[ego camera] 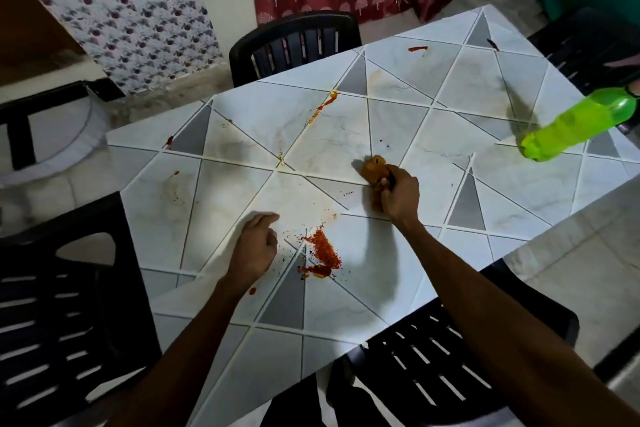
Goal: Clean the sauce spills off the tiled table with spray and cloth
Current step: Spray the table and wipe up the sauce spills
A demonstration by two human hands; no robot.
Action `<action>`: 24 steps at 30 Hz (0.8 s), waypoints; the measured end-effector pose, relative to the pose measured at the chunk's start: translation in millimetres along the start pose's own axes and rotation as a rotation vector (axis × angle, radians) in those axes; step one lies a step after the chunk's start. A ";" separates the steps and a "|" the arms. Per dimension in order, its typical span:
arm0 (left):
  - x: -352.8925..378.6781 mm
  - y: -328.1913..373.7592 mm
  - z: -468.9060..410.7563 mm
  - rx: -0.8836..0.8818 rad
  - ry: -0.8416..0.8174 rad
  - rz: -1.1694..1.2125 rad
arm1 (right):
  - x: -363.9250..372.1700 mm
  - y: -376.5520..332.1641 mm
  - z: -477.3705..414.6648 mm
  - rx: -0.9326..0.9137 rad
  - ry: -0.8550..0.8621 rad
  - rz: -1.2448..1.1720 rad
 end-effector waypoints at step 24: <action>-18.8 -9.8 108.9 -0.177 0.140 0.030 | 43.7 -61.4 185.0 -0.258 -0.401 -0.272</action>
Point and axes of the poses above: each hand's wrist, its own z-axis away from the middle knuckle, its own x-axis out of the palm, y = z × x, the point moved 10 cm from there along -z, towards the middle knuckle, and after that the axes turned 6 degrees about x, right-handed, at the moved point
